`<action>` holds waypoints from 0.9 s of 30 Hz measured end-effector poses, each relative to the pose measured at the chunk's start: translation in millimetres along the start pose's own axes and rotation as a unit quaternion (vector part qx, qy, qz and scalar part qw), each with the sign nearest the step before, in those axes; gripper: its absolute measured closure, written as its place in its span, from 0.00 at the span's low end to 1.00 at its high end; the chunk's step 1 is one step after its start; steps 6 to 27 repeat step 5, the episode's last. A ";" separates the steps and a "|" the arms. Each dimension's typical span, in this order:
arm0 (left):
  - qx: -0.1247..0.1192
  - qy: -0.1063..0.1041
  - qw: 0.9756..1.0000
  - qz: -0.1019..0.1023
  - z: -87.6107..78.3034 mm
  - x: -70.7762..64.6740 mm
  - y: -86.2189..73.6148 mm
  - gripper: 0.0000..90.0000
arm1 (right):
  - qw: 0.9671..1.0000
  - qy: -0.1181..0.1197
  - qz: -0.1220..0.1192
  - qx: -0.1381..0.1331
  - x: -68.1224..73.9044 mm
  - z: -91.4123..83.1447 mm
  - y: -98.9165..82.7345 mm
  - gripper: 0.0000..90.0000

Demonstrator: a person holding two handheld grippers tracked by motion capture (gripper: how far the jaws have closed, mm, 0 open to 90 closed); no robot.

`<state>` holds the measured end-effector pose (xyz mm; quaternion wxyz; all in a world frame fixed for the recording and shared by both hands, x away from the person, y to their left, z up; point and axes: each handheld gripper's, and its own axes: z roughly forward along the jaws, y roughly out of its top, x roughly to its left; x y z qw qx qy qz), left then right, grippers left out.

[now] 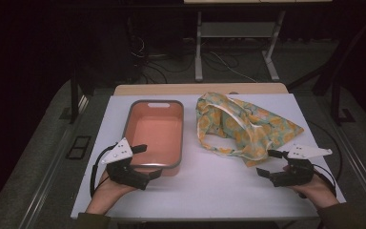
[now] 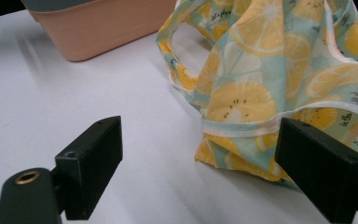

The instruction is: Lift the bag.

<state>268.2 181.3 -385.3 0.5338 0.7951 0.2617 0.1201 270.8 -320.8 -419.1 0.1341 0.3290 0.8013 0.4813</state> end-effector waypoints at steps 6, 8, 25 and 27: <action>0.007 -0.002 1.000 0.002 2.8 -1.6 0.1 0.00 | 1.000 0.000 0.000 -0.007 -0.9 -1.1 0.4 0.16; 0.007 -0.002 1.000 0.002 2.8 -1.6 0.1 0.00 | 1.000 0.000 0.000 -0.007 -0.9 -1.1 0.4 0.16; 0.007 -0.002 1.000 0.002 2.8 -1.6 0.1 0.00 | 1.000 0.000 0.000 -0.007 -0.9 -1.1 0.4 0.16; 0.007 -0.002 1.000 0.002 2.8 -1.6 0.1 0.00 | 1.000 0.000 0.000 -0.007 -0.9 -1.1 0.4 0.16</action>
